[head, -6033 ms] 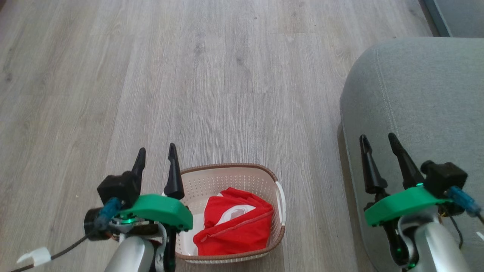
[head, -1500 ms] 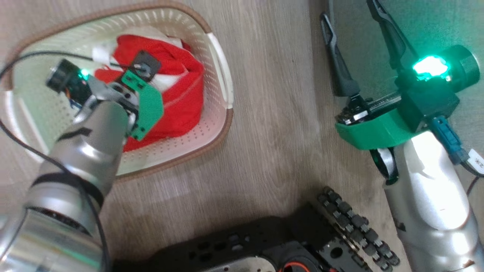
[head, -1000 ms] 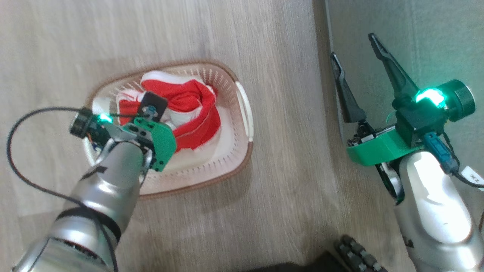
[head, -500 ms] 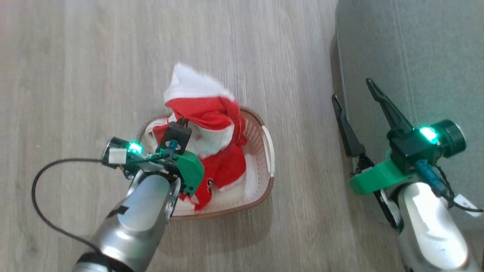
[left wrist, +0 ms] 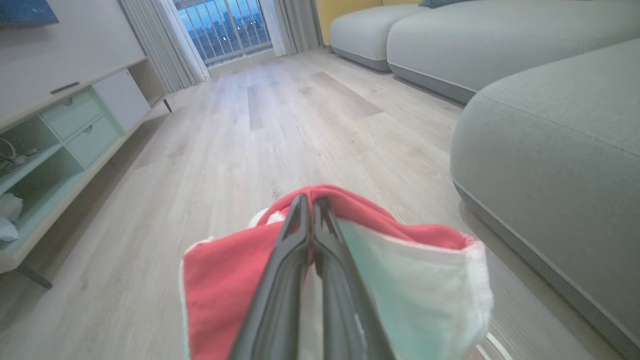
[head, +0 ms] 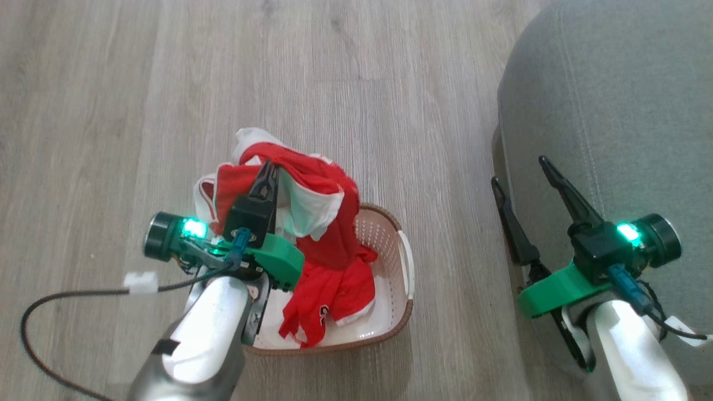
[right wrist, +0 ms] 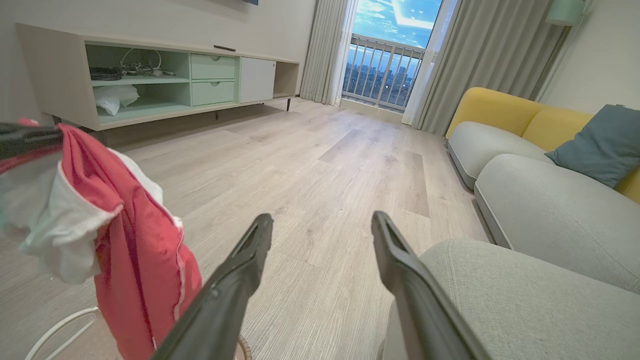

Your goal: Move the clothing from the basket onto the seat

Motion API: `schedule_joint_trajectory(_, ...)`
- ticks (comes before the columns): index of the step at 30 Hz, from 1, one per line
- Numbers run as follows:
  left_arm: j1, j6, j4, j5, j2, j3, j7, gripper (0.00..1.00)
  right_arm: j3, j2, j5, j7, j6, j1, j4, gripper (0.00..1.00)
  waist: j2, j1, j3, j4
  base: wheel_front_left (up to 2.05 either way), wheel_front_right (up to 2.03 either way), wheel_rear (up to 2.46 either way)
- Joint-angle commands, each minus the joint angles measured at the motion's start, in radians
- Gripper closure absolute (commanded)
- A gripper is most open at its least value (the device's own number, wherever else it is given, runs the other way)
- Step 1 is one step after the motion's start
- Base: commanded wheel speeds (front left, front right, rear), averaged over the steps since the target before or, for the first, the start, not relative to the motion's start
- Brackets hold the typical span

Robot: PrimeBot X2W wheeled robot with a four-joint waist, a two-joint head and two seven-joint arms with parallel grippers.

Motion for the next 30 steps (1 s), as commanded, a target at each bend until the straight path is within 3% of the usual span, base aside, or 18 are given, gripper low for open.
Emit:
schedule_joint_trajectory(1, -0.015, 0.008, -0.074, 0.02, 0.026, 0.047, -0.014, 1.0, 0.021, 0.002, 0.005, -0.006, 0.0, -0.001, -0.028, 0.0, -0.0001, 0.0001, -0.024, 0.002, 0.0, 0.0, 0.0)
schedule_joint_trajectory(18, 0.096, 0.022, -0.546, 0.069, 0.013, 0.163, -0.014, 1.0, 0.036, 0.003, 0.018, -0.006, 0.0, 0.063, -0.049, 0.0, -0.0001, 0.0001, -0.121, -0.004, 0.0, 0.0, 0.0)
schedule_joint_trajectory(30, 0.053, -0.041, -0.638, 0.061, -0.007, 0.202, -0.014, 1.0, 0.073, -0.004, 0.054, -0.006, 0.0, 0.065, -0.114, 0.0, -0.0001, 0.0001, -0.134, -0.014, 0.0, 0.0, 0.0)
